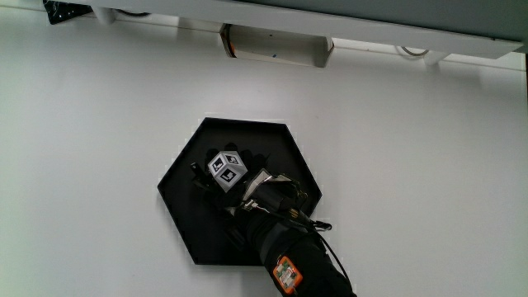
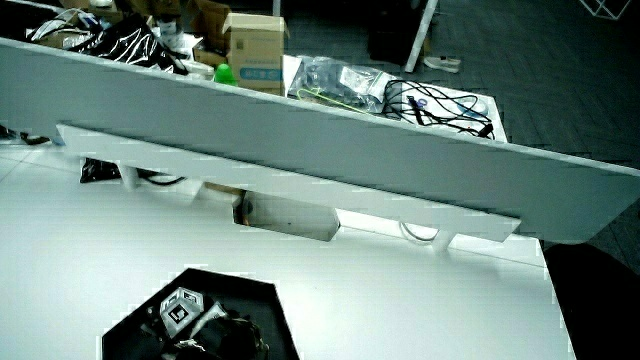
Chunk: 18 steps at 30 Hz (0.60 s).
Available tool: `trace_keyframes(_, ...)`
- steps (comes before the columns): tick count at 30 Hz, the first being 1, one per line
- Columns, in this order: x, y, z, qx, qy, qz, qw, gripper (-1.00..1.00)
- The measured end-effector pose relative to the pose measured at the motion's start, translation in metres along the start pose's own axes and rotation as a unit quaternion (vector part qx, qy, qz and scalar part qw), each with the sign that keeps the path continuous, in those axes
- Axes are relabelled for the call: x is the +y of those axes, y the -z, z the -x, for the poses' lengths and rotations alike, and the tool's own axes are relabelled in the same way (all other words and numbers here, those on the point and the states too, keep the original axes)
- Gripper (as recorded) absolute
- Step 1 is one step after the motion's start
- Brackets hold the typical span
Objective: Place black tape into plate
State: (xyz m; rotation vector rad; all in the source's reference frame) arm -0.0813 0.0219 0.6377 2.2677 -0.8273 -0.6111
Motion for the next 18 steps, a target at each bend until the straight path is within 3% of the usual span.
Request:
trace_keyframes(6, -0.017, 0.007, -0.017, 0.053, -0.002, -0.041, 0.9978, -1.0)
trace_keyframes(7, -0.023, 0.007, -0.02, 0.063, -0.003, -0.058, 0.9963, -1.0)
trace_keyframes(11, -0.036, 0.012, -0.033, 0.087, -0.001, -0.069, 0.9938, -1.0)
trace_keyframes(13, -0.046, 0.01, -0.041, 0.113, -0.003, -0.093, 0.9892, -1.0)
trace_keyframes(18, -0.071, 0.008, -0.054, 0.144, -0.01, -0.152, 0.9778, -1.0)
